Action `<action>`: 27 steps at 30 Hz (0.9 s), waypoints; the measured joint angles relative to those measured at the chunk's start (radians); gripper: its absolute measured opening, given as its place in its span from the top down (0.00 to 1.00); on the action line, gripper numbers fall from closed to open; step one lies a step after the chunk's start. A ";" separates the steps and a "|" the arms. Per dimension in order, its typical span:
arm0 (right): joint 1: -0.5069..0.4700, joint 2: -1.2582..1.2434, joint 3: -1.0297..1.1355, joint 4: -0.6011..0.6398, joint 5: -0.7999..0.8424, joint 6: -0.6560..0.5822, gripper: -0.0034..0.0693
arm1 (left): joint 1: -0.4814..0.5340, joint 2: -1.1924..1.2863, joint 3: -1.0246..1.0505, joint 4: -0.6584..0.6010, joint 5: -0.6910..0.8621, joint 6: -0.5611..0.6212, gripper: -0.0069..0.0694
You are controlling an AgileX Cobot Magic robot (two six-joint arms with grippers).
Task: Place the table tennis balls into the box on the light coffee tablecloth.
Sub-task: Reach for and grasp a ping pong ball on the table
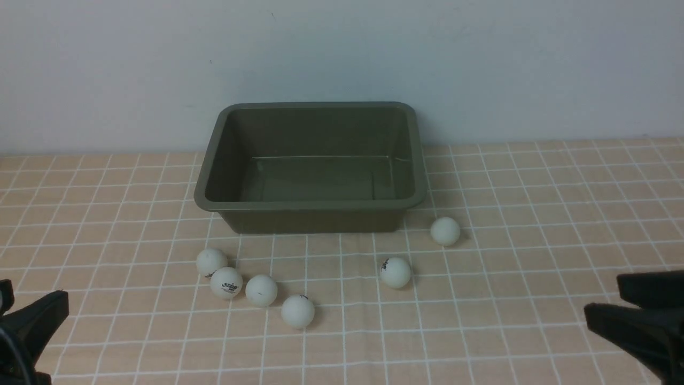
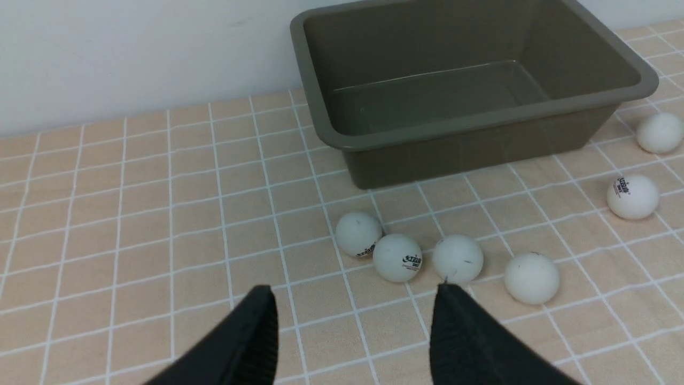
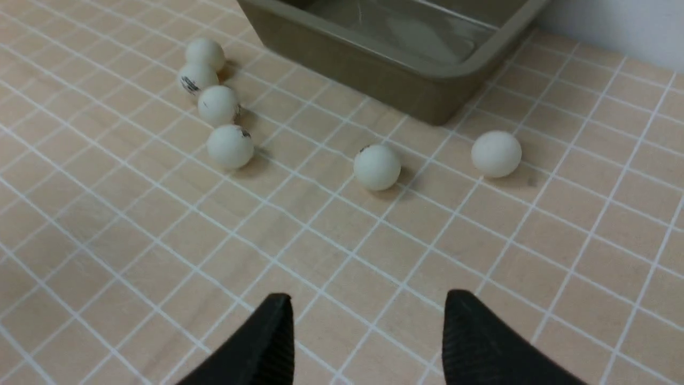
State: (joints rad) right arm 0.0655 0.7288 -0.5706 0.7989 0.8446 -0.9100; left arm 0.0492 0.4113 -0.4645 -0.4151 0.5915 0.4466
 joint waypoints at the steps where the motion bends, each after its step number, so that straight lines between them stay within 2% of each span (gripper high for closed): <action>1: 0.000 0.080 -0.049 -0.013 -0.001 -0.010 0.44 | 0.000 0.000 0.000 -0.001 -0.005 0.000 0.49; 6: 0.000 0.348 -0.240 -0.082 0.065 -0.016 0.44 | 0.000 0.000 0.000 -0.015 -0.029 0.000 0.49; 12: 0.009 0.607 -0.442 -0.094 0.061 -0.044 0.43 | 0.000 0.000 0.000 -0.032 -0.057 0.000 0.49; 20: 0.110 0.880 -0.586 -0.153 -0.019 -0.050 0.44 | 0.000 0.000 0.000 -0.033 -0.059 0.000 0.49; 27: 0.151 1.066 -0.708 -0.188 -0.047 -0.027 0.44 | 0.000 0.000 0.000 -0.033 -0.062 0.003 0.49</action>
State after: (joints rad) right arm 0.2165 1.7951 -1.2784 0.6105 0.7973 -0.9371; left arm 0.0492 0.4113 -0.4645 -0.4480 0.5294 0.4500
